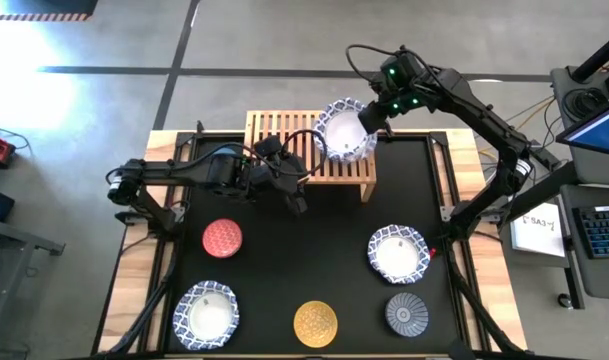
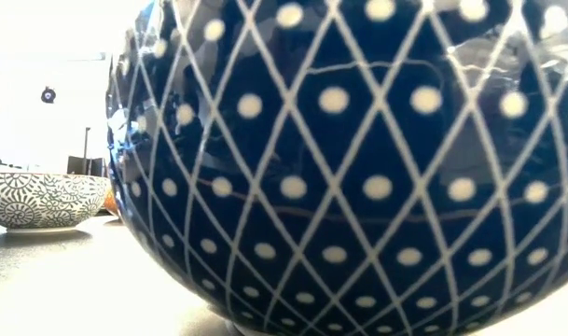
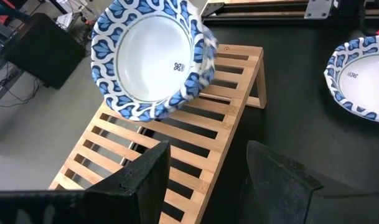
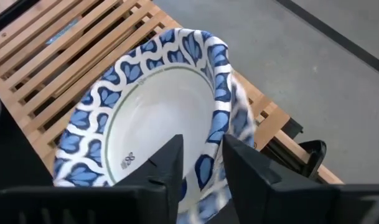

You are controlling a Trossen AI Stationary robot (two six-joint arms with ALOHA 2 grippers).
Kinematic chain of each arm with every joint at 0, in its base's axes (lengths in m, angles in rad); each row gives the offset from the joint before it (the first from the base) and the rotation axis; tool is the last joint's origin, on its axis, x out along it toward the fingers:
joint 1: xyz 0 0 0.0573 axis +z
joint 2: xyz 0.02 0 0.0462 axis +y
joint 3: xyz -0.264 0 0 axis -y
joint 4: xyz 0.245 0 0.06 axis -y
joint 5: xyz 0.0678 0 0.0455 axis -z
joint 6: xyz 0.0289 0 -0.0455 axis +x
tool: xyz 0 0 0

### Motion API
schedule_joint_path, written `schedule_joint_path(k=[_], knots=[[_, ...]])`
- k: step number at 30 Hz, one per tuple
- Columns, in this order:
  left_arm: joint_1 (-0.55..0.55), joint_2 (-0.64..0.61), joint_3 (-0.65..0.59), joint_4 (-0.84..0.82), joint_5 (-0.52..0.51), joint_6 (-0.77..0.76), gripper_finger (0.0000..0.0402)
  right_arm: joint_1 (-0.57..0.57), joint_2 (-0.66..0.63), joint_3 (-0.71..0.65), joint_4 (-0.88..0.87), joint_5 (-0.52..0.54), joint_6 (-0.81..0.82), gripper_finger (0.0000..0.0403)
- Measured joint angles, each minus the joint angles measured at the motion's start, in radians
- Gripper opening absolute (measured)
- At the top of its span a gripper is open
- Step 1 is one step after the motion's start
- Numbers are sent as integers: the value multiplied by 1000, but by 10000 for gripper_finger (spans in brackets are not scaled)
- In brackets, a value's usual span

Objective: Place and stack bowls onto a shelf
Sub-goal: Stack the white patterned bowl on top of the other white patterned bowl on the shelf

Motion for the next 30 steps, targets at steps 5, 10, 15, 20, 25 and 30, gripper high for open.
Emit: schedule_joint_path(k=[5, 10, 15, 20, 25, 30], knots=[[0, 0, 0, -8, 1, 0, 196, 0, 0, 0, 0, 1, -1, 127], [0, 0, 0, -8, 1, 0, 196, 0, 0, 1, -23, 48, -16, 139], [0, 0, 0, -8, 2, 0, 196, 1, -2, 1, -86, 48, -18, 139], [0, 0, 0, -13, 2, 0, 196, 8, -2, 1, -200, 41, 2, 129], [-1, 0, 0, -28, 2, -18, 196, 26, -9, 1, -225, 42, 50, 125], [-2, 0, -6, -55, 2, -45, 196, 85, -21, 1, -271, 42, 96, 132]])
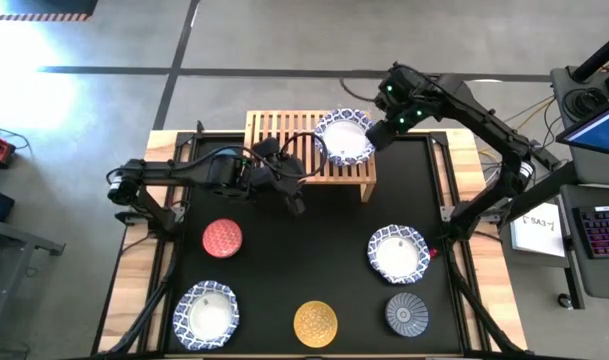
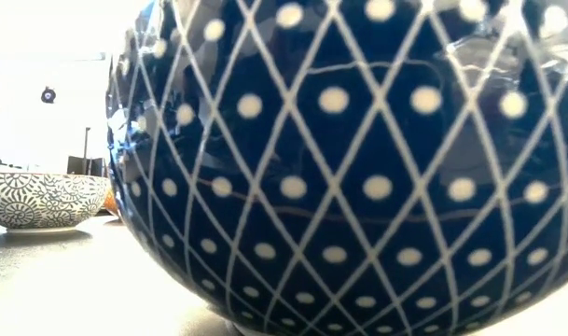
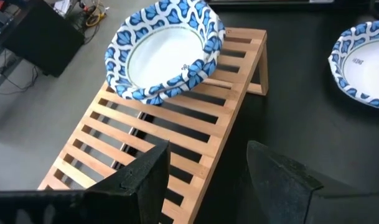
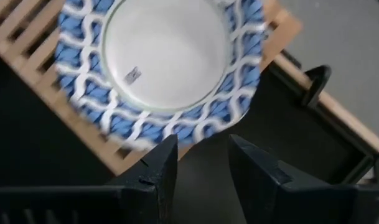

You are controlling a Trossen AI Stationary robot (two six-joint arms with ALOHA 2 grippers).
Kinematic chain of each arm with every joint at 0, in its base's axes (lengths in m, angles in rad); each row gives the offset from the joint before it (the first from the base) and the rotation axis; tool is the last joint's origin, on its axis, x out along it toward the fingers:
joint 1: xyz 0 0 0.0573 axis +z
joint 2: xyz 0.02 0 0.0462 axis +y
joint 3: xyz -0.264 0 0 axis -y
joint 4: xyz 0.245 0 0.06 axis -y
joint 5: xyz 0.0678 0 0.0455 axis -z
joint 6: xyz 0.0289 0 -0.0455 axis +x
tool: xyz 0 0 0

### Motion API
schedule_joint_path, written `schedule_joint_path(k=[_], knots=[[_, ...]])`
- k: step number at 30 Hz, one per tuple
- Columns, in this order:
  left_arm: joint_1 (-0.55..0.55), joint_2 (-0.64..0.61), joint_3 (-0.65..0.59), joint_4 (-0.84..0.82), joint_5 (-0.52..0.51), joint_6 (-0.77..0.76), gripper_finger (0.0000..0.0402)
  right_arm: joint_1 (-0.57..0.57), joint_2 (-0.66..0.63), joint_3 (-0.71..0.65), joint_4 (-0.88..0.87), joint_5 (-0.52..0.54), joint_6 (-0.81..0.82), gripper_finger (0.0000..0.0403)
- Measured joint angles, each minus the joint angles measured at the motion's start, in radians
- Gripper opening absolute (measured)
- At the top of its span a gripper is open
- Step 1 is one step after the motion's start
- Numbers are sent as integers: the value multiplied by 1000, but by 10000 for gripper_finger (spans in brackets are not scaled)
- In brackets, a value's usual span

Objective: Place and stack bowls onto a shelf
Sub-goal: Stack the white patterned bowl on top of the other white patterned bowl on the shelf

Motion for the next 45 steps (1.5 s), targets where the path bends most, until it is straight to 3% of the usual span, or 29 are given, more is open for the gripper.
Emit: schedule_joint_path(k=[13, 24, 36, 45], knots=[[-2, 0, -5, -32, 14, -3, 196, 313, -21, -30, -145, 87, 233, 141], [-12, -1, -5, -179, 35, -4, 196, 626, -85, -260, -133, 123, 587, 166], [-73, -24, -5, -238, 35, 0, 196, 900, -88, -509, 113, 62, 987, 205], [-123, -102, -5, -289, 54, -63, 196, 1011, -31, -604, 265, 59, 1112, 203]])
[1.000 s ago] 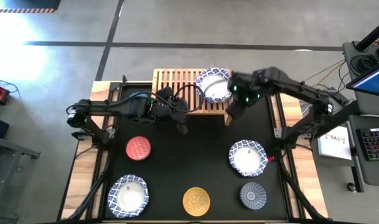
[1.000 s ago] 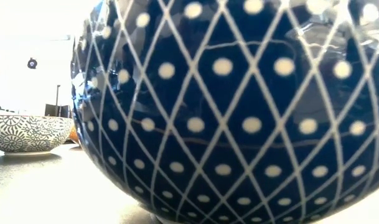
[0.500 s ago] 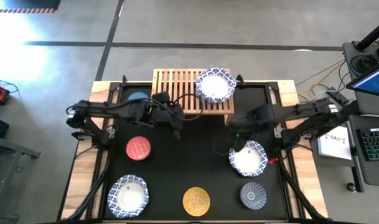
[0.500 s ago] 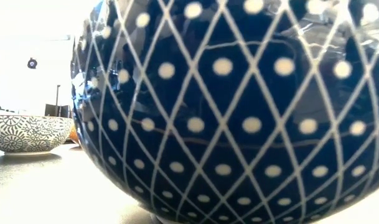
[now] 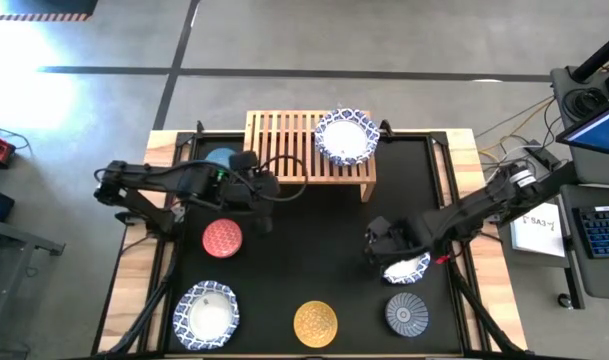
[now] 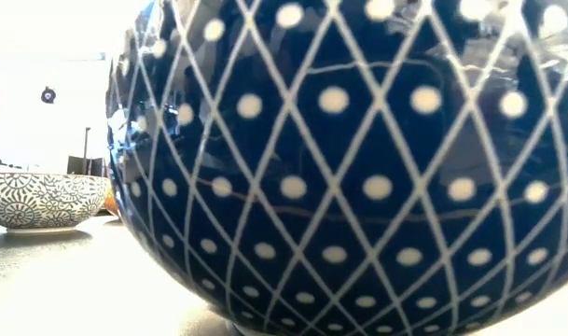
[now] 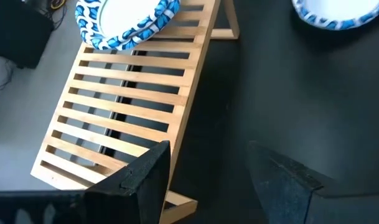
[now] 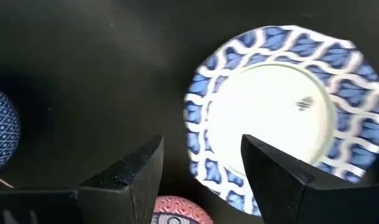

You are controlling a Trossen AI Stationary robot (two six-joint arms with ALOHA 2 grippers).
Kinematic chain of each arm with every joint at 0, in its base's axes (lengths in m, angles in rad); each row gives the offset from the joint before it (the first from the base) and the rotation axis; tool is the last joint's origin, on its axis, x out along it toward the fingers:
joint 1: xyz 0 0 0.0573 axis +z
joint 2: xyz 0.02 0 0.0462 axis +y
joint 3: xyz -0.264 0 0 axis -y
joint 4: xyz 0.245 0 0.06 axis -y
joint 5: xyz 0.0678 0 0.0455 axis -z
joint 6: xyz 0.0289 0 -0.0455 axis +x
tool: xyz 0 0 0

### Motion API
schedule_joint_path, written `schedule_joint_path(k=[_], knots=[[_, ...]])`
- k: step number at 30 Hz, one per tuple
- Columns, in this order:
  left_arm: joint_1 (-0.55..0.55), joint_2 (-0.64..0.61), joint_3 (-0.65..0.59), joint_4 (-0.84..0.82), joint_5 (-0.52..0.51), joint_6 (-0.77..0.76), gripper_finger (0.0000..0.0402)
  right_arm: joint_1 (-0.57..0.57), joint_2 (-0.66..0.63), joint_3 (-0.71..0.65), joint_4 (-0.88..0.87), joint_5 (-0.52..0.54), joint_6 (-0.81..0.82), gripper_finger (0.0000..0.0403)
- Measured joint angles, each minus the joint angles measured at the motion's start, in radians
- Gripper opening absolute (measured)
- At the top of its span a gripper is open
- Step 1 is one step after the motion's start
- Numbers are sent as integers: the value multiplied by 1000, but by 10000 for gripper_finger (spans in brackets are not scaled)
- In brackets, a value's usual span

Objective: Place and stack bowls onto a shelf
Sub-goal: Stack the white patterned bowl on top of the other white patterned bowl on the shelf

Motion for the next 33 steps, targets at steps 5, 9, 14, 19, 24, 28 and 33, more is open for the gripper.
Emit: schedule_joint_path(k=[5, 9, 14, 19, 24, 28, 33], knots=[[-29, -37, 0, 2, -1, -22, 196, 28, 54, -16, 46, -1, 10, 203], [-39, -46, 0, 2, -1, -34, 196, 45, 117, -16, 45, -22, 10, 203], [-39, -47, 0, 2, -1, -35, 196, 49, 197, -16, 45, -34, -18, 203], [-40, -45, 0, 2, -3, -35, 196, 50, 252, -16, 52, -42, -72, 203], [-40, -45, 0, 2, -3, -35, 196, 50, 297, -16, 55, -43, -117, 203], [-40, -45, 0, 2, -3, -35, 196, 49, 302, -24, 56, -51, -141, 192], [-40, -45, 0, 2, -4, -35, 196, 49, 292, -40, 58, -51, -145, 138]])
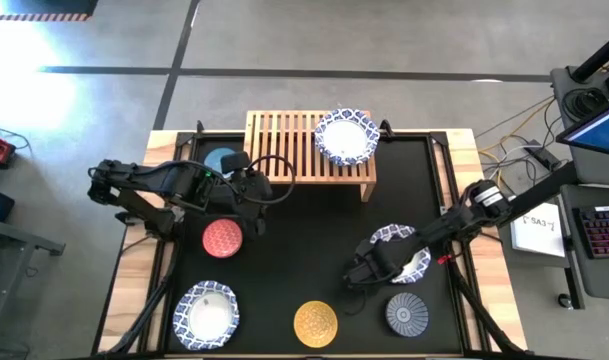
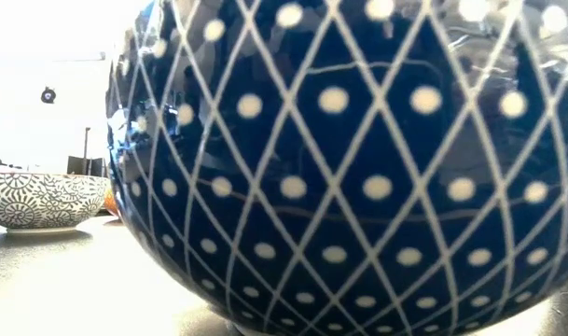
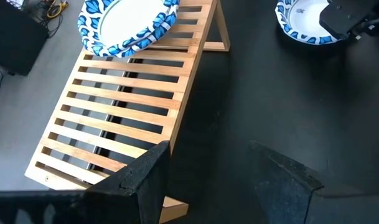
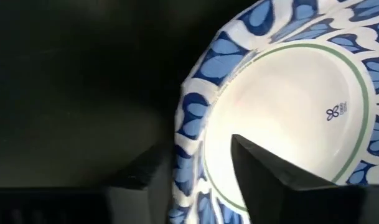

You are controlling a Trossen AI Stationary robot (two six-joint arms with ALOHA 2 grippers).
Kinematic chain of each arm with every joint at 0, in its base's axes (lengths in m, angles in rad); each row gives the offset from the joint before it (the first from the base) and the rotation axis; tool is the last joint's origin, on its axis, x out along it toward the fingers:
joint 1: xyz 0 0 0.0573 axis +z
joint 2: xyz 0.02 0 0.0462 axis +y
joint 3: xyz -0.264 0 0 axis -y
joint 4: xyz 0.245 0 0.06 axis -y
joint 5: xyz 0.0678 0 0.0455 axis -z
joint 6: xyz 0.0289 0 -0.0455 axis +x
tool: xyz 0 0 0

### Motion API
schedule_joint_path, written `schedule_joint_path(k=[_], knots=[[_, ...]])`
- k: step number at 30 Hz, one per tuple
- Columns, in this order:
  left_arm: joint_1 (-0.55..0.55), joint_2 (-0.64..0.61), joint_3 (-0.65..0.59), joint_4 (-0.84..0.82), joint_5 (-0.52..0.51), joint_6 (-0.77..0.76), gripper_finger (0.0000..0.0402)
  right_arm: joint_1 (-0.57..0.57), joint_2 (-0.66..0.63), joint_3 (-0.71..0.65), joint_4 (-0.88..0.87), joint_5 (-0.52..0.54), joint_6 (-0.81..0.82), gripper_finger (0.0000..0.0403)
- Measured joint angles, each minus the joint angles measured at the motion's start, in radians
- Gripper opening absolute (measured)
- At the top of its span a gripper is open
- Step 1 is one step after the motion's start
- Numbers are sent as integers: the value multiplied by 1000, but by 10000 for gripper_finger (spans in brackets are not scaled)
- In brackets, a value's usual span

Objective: Place and stack bowls onto a shelf
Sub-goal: Stack the white patterned bowl on top of the other white patterned bowl on the shelf

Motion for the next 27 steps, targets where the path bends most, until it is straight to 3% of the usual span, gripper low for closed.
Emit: schedule_joint_path(k=[9, 18, 27], knots=[[0, 1, 0, 0, -20, -1, 196, 0, -6, -50, 15, -8, -9, 18], [0, 1, 0, 0, -20, -8, 196, 0, -113, 15, 14, -19, -112, 9], [0, 1, 0, 0, -21, -11, 196, 2, -285, 146, 68, 119, -323, 9]])
